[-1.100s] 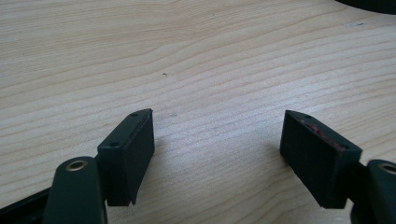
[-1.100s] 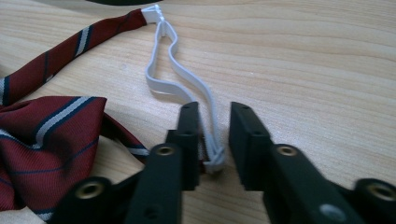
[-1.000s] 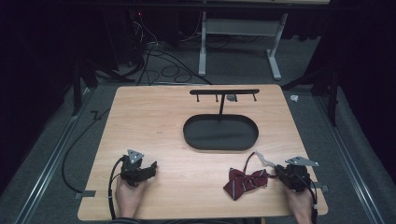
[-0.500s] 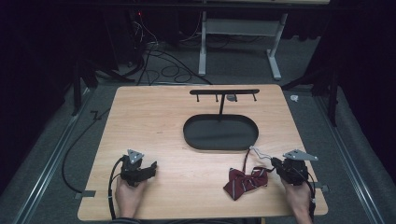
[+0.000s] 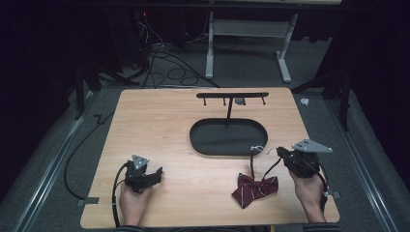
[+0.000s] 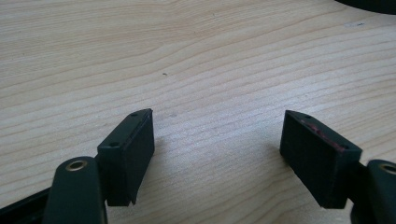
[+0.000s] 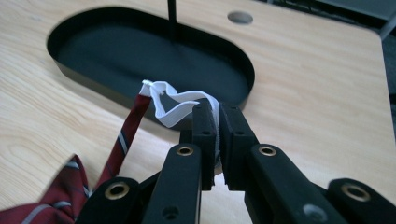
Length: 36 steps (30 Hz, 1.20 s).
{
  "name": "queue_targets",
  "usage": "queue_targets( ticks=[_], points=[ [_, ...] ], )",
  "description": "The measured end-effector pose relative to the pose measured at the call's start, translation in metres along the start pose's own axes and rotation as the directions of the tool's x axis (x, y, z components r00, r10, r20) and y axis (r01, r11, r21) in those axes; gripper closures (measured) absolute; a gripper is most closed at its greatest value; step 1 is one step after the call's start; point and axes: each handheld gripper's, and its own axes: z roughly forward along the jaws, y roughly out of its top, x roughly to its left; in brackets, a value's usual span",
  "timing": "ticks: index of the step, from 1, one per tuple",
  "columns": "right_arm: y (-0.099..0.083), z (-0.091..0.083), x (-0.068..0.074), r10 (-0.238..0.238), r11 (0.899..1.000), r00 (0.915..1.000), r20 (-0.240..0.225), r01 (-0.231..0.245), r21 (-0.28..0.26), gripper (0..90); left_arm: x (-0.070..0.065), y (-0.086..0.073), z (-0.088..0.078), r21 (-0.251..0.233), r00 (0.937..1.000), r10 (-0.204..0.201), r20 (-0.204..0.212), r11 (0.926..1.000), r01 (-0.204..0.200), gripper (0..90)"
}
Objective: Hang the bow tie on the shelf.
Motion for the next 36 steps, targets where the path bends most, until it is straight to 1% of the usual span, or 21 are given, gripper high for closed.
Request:
queue_targets(
  ticks=[1,2,3,5,6,7,9,11,13,15,16,17,18,20,22,26,30,32,36],
  points=[
    [0.000,0.000,0.000,0.000,1.000,1.0000,0.000,0.000,0.000,87.6,0.000,0.000,0.000,0.000,1.0000,0.000,0.000,1.0000,0.000,26.6],
    [0.008,-0.002,0.000,-0.012,1.000,0.9999,-0.005,0.012,-0.008,87.6,0.000,0.000,0.000,-0.001,1.0000,0.000,0.000,1.0000,0.000,26.6],
    [0.008,-0.002,0.000,-0.012,1.000,0.9999,-0.005,0.012,-0.008,87.6,0.000,0.000,0.000,0.000,1.0000,0.000,0.000,1.0000,0.000,26.6],
    [0.015,-0.004,0.001,-0.022,1.000,0.9997,-0.008,0.022,-0.020,87.6,0.000,0.000,0.000,-0.002,1.0000,0.000,0.000,1.0000,0.000,26.6],
    [0.021,-0.007,0.001,-0.027,0.999,0.9996,-0.014,0.026,-0.033,87.6,0.000,0.000,0.000,-0.001,1.0000,0.000,0.000,1.0000,0.000,26.6],
    [0.021,-0.007,0.001,-0.027,0.999,0.9996,-0.014,0.026,-0.033,87.6,0.000,0.000,0.000,-0.002,1.0000,0.000,0.000,1.0000,0.000,26.6],
    [0.030,-0.011,0.002,-0.042,0.998,0.9990,-0.016,0.041,-0.054,87.6,0.000,0.000,0.000,-0.001,1.0000,0.000,0.000,1.0000,0.000,26.7],
    [0.032,-0.012,0.003,-0.040,0.998,0.9990,-0.020,0.039,-0.058,87.6,0.000,0.000,0.000,-0.002,1.0000,0.000,0.000,1.0000,0.000,26.6],
    [0.040,-0.014,0.005,-0.058,0.996,0.9980,-0.023,0.056,-0.073,87.7,0.000,0.000,0.000,-0.001,1.0000,0.000,0.000,1.0000,0.000,26.6],
    [0.042,-0.015,0.005,-0.064,0.995,0.9976,-0.025,0.062,-0.076,87.7,0.000,0.000,0.000,-0.001,1.0000,0.000,0.000,1.0000,0.000,26.7],
    [0.047,-0.017,0.005,-0.069,0.994,0.9973,-0.028,0.066,-0.091,87.7,0.000,0.000,0.000,-0.002,1.0000,-0.001,0.000,1.0000,0.001,26.6],
    [0.047,-0.017,0.005,-0.069,0.994,0.9973,-0.028,0.066,-0.091,87.7,0.000,0.000,0.000,-0.002,1.0000,-0.001,0.000,1.0000,0.001,26.7],
    [0.052,-0.019,0.006,-0.070,0.993,0.9971,-0.030,0.067,-0.101,87.7,0.000,0.000,0.000,-0.002,1.0000,0.000,0.000,1.0000,0.000,26.7],
    [0.054,-0.019,0.007,-0.071,0.993,0.9969,-0.034,0.067,-0.102,87.7,0.000,0.000,0.000,-0.001,1.0000,0.000,0.000,1.0000,0.000,26.7],
    [0.061,-0.021,0.008,-0.085,0.991,0.9956,-0.039,0.080,-0.111,87.7,0.000,0.000,0.000,-0.001,1.0000,0.000,0.000,1.0000,0.000,26.6],
    [0.069,-0.023,0.008,-0.086,0.989,0.9952,-0.048,0.079,-0.124,87.7,0.000,0.000,0.000,-0.001,1.0000,0.000,0.000,1.0000,0.000,26.6],
    [0.079,-0.026,0.010,-0.098,0.986,0.9939,-0.052,0.090,-0.137,87.7,0.000,0.000,0.000,-0.001,1.0000,0.000,0.000,1.0000,0.000,26.6],
    [0.087,-0.027,0.012,-0.114,0.984,0.9921,-0.052,0.106,-0.146,87.7,0.000,0.000,0.000,-0.001,1.0000,0.000,0.000,1.0000,0.000,26.6],
    [0.095,-0.027,0.013,-0.121,0.982,0.9912,-0.053,0.112,-0.152,87.7,0.000,0.000,0.000,-0.001,1.0000,0.000,0.000,1.0000,0.000,26.6]
  ],
)
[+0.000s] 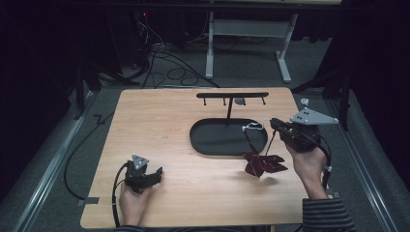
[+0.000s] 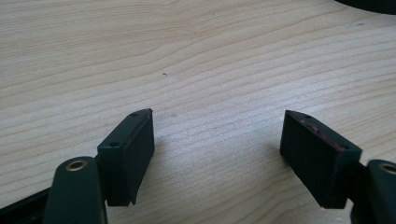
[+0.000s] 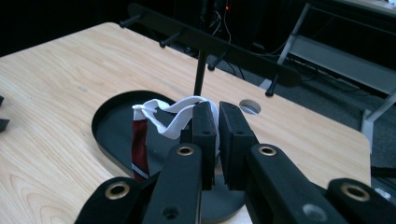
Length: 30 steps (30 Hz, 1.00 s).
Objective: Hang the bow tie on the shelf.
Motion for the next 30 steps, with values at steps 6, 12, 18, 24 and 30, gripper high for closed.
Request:
queue_targets(
  ticks=[6,12,18,24,30],
  points=[
    [0.013,0.007,0.001,-0.012,1.000,0.9998,-0.014,0.012,-0.003,87.7,0.000,0.000,0.000,0.000,1.0000,0.000,0.000,1.0000,0.000,26.7],
    [0.022,0.013,0.001,-0.009,1.000,0.9995,-0.029,0.009,-0.010,87.8,0.000,0.000,0.000,0.000,1.0000,0.000,0.000,1.0000,0.000,26.7],
    [0.032,0.023,-0.001,-0.005,1.000,0.9991,-0.041,0.005,-0.014,87.8,0.000,0.000,0.000,0.000,1.0000,0.000,0.000,1.0000,0.000,26.7],
    [0.040,0.031,-0.004,0.007,1.000,0.9989,-0.047,-0.007,-0.005,87.8,0.000,0.000,0.000,0.000,1.0000,0.000,0.000,1.0000,0.000,26.7],
    [0.045,0.040,-0.008,0.021,1.000,0.9986,-0.049,-0.021,-0.004,87.8,0.000,0.000,0.000,0.000,1.0000,0.000,-0.001,1.0000,0.000,26.7]
  ],
)
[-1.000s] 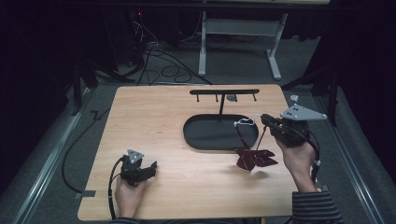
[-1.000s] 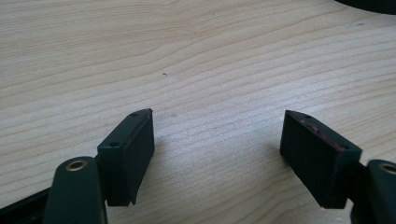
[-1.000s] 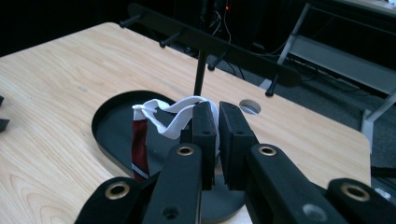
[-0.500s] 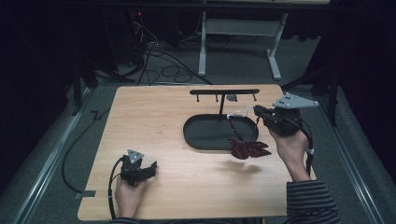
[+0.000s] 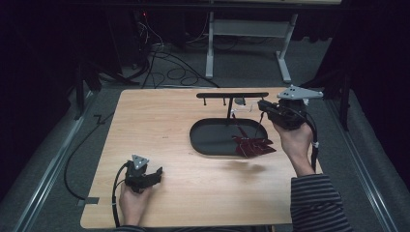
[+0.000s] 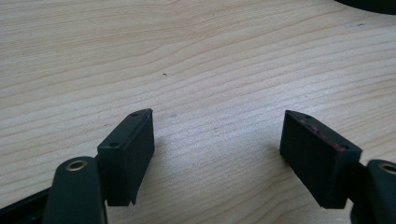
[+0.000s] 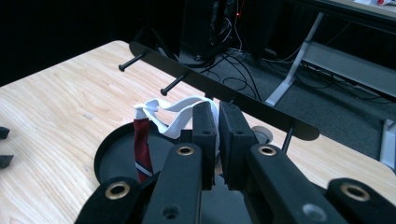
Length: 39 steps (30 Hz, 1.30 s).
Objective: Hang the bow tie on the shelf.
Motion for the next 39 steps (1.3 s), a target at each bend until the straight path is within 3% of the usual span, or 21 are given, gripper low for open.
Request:
queue_targets(
  ticks=[16,29,39],
  points=[
    [0.011,0.030,-0.011,0.025,0.999,0.9995,0.019,-0.025,0.032,87.7,0.000,0.000,0.000,0.000,1.0000,0.000,0.000,1.0000,0.000,26.7],
    [0.020,0.046,-0.014,0.013,0.999,0.9994,0.034,-0.014,0.046,87.7,0.000,0.000,0.000,-0.001,1.0000,-0.001,0.000,1.0000,0.001,26.7],
    [0.026,0.063,-0.022,0.029,0.997,0.9975,0.065,-0.033,0.069,87.7,0.000,0.000,0.000,0.000,1.0000,-0.001,0.001,1.0000,0.001,26.7]
  ],
)
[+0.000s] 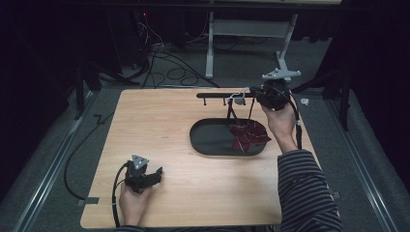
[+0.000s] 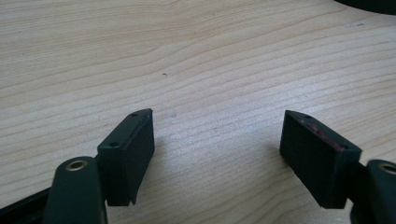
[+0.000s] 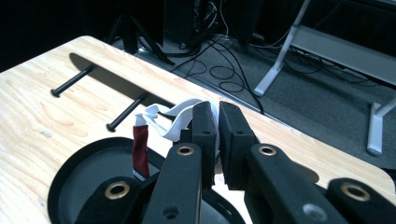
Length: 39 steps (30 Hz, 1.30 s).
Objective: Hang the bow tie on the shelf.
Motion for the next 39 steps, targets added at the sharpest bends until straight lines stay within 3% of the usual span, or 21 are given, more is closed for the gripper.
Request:
queue_targets(
  ticks=[6,18,33,39],
  points=[
    [0.003,0.004,-0.003,0.004,1.000,0.9999,0.016,-0.004,0.001,87.6,0.000,0.000,0.000,0.000,1.0000,0.000,-0.001,1.0000,0.000,26.7],
    [0.000,0.022,0.000,-0.014,0.998,0.9997,0.021,0.012,0.060,87.2,0.000,0.000,0.000,0.001,1.0000,0.000,0.001,1.0000,0.000,26.7],
    [-0.005,0.040,-0.002,0.004,0.995,0.9995,0.031,-0.007,0.104,86.5,0.000,0.000,0.000,0.000,1.0000,0.001,0.001,1.0000,-0.001,26.6],
    [-0.006,0.041,-0.001,0.005,0.994,0.9997,0.023,-0.007,0.109,81.5,0.000,0.000,0.000,0.000,1.0000,0.000,0.000,1.0000,0.000,26.6]
  ],
)
